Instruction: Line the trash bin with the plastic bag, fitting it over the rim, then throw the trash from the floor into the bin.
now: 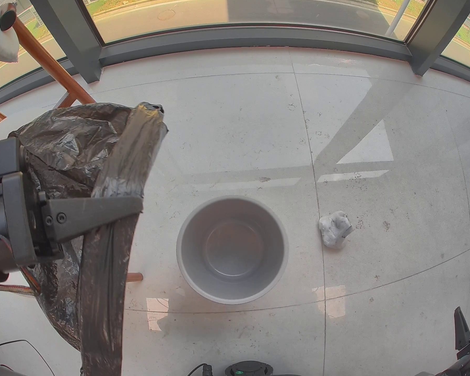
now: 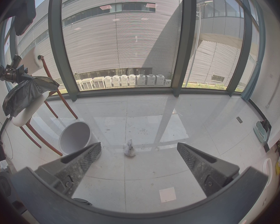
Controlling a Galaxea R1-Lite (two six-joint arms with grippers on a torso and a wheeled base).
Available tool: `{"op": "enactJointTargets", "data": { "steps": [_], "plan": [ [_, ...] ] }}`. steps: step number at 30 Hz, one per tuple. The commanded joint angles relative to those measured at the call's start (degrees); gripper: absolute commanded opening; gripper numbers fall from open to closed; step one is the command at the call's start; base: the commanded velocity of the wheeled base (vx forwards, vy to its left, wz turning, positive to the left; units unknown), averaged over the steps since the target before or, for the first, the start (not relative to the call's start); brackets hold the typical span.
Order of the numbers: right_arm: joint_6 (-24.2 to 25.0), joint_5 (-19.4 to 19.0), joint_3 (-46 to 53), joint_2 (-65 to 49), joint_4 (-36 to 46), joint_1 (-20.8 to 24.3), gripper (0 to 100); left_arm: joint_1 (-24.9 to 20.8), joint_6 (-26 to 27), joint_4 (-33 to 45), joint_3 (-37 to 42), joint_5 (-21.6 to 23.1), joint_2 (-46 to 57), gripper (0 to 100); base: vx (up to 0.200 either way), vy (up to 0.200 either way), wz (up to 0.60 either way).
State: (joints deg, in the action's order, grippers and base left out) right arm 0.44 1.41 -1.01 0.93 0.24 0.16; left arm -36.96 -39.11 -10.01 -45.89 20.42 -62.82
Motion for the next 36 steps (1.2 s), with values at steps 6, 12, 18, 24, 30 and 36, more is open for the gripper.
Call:
{"op": "enactJointTargets", "data": {
  "steps": [6, 12, 18, 24, 30, 36],
  "plan": [
    [0.1, 0.0, 0.9, -0.8, 0.0, 0.0, 100, -4.9, -0.6, 0.0, -0.3, 0.1, -5.3, 0, 0.000, -0.200, 0.00],
    [0.3, 0.0, 0.9, -0.8, 0.0, -0.1, 100, -7.3, -1.1, 0.0, -0.2, 0.1, -6.0, 0, 0.000, -0.200, 0.00],
    [0.3, 0.0, 0.9, -0.8, 0.0, 0.0, 100, -7.6, -1.8, -0.1, -0.2, 0.1, -6.2, 0, 0.000, -0.100, 0.00],
    [0.3, 0.0, 0.9, -0.8, 0.0, 0.0, 100, -7.3, -2.0, 0.0, 0.5, 0.2, -6.0, 0, 0.000, 0.000, 0.00],
    [0.3, 0.0, 0.9, -0.8, 0.0, 0.0, 100, -1.0, -2.5, -0.2, 4.8, 5.0, -6.1, 0, 0.000, 0.000, 0.00],
    [0.3, 0.0, 0.9, -0.8, 0.0, 0.0, 100, 8.3, -2.1, -3.4, 6.3, 14.9, -6.2, 0, 0.000, 0.000, 0.00]
  ]
}}
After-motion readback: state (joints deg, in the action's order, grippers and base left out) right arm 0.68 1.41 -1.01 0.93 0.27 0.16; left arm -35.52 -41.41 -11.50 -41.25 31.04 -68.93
